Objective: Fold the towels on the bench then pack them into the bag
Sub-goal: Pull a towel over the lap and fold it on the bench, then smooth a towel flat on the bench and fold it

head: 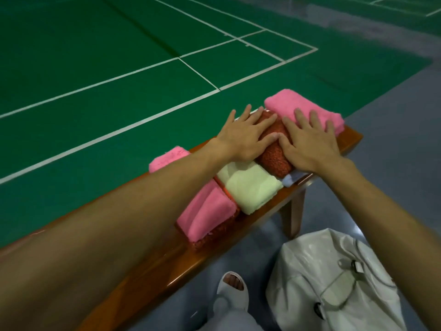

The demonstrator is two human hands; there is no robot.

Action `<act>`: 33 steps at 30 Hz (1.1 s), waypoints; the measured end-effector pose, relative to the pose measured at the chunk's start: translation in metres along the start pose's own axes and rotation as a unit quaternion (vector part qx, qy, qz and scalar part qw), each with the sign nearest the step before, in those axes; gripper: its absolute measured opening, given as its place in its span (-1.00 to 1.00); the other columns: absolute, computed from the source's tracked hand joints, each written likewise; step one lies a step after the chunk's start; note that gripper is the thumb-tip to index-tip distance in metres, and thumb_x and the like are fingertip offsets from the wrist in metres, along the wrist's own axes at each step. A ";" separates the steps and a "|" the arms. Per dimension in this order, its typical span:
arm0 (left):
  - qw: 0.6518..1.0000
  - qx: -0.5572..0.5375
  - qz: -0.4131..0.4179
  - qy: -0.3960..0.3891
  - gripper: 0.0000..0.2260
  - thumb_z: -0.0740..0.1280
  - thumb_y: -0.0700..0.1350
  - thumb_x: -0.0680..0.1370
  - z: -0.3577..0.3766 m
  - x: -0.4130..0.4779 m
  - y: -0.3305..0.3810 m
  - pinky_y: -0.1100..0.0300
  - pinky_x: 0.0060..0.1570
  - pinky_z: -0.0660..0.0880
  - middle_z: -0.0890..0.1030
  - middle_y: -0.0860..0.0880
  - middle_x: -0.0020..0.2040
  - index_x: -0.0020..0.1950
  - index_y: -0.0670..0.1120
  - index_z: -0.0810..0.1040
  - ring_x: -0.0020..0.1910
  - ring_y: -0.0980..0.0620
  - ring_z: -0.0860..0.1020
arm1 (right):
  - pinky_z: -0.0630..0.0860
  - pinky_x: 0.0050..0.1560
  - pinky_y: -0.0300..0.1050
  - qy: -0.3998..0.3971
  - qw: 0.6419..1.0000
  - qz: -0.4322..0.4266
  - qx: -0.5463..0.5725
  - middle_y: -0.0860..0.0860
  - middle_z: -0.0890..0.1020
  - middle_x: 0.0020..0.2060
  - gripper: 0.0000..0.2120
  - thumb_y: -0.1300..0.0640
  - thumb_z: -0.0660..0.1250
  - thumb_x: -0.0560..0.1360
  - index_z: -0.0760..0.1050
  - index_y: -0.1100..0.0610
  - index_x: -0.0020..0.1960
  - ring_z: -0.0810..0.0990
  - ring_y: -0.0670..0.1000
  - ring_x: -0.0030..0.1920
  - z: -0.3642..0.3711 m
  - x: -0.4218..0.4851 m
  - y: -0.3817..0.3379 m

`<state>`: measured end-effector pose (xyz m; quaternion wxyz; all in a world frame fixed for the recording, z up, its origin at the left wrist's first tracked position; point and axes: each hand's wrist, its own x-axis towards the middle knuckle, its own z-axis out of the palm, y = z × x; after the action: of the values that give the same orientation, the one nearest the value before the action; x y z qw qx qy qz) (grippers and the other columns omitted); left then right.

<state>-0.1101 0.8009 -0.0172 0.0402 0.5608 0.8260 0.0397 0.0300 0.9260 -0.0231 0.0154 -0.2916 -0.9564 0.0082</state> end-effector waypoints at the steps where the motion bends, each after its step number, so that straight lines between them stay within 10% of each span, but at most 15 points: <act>1: 1.000 0.001 0.009 0.019 -0.43 -0.08 0.30 0.69 -0.006 -0.009 0.001 -0.25 0.59 -0.15 0.01 -0.03 0.70 0.68 0.17 0.01 0.67 -0.13 -0.09 | -0.15 0.54 0.44 0.012 1.000 -0.003 0.008 0.11 0.03 0.66 -0.27 -0.30 -0.20 0.55 0.05 -0.03 0.65 -0.09 0.25 0.64 -0.007 -0.004 -0.003; 17: 0.975 0.018 -0.202 0.095 -0.33 -0.17 0.41 0.61 -0.051 -0.384 -0.105 -0.15 0.62 -0.13 -0.03 0.03 0.69 0.68 0.20 -0.08 0.67 -0.02 -0.15 | -0.04 0.60 0.24 0.034 0.945 -0.311 0.092 0.06 0.07 0.65 -0.22 -0.31 -0.24 0.54 0.04 0.03 0.67 -0.04 0.12 0.65 -0.043 -0.149 -0.291; 28: 0.871 0.003 -0.487 0.065 -0.35 -0.15 0.40 0.63 -0.011 -0.713 -0.198 -0.14 0.59 -0.18 -0.05 0.05 0.69 0.68 0.19 -0.09 0.67 -0.03 -0.16 | -0.10 0.61 0.15 -0.065 0.888 -0.442 0.111 0.04 0.01 0.66 -0.31 -0.30 -0.11 0.66 -0.02 0.04 0.67 -0.07 0.09 0.65 0.009 -0.281 -0.534; 33: 0.830 -0.022 -0.553 0.067 -0.39 -0.15 0.33 0.66 0.007 -0.816 -0.217 -0.14 0.60 -0.16 -0.05 0.04 0.69 0.69 0.15 -0.06 0.67 -0.05 -0.13 | 0.23 0.54 0.11 -0.078 0.860 -0.480 0.156 0.12 0.29 0.57 -0.41 -0.19 0.06 0.68 0.20 0.10 0.60 0.25 0.16 0.55 0.021 -0.333 -0.606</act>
<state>-0.0094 -0.0379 -0.0299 0.0125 0.0053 0.9977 0.0659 -0.0319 0.2375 -0.0370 -0.0120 0.2110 -0.9622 0.1716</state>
